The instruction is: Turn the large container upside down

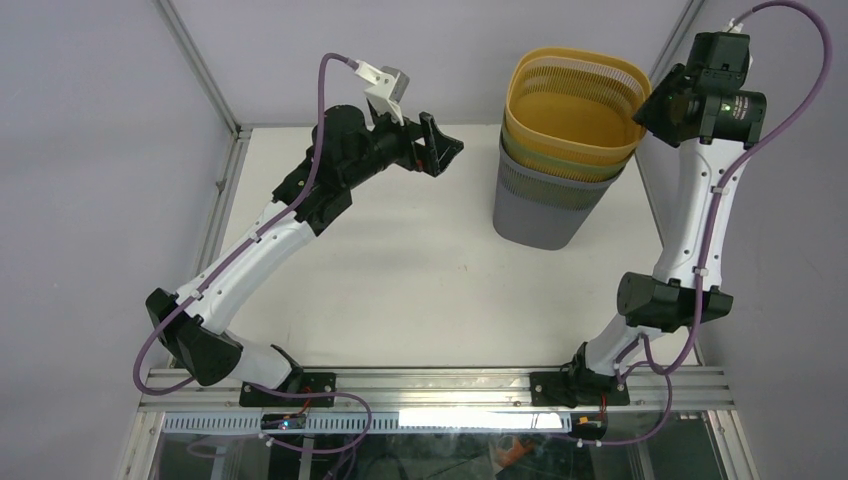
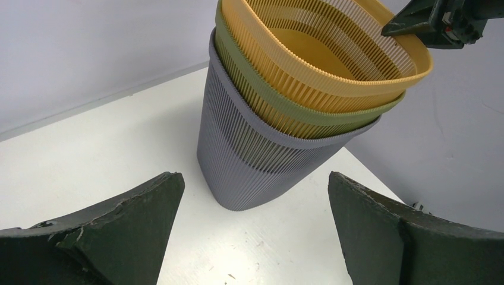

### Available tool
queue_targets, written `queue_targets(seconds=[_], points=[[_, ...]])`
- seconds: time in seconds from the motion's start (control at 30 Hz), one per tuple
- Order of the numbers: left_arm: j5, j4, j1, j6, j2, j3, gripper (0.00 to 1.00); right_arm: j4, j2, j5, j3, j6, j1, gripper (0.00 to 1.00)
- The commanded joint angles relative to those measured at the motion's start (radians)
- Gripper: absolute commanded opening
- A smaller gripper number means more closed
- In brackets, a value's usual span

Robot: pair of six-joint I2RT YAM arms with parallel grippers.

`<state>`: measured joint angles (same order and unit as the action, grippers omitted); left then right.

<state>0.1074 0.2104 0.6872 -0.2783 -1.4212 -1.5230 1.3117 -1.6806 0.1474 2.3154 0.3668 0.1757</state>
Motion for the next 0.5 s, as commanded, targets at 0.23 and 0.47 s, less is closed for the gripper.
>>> queue_targets(seconds=[0.23, 0.47], points=[[0.031, -0.035, 0.005, -0.017, 0.015, 0.01, 0.99, 0.006, -0.005, -0.061, 0.053, -0.06, -0.015, 0.29], [0.04, -0.034, 0.004, -0.024, 0.008, 0.009, 0.99, 0.028, -0.031, 0.01, 0.08, -0.078, -0.065, 0.12]])
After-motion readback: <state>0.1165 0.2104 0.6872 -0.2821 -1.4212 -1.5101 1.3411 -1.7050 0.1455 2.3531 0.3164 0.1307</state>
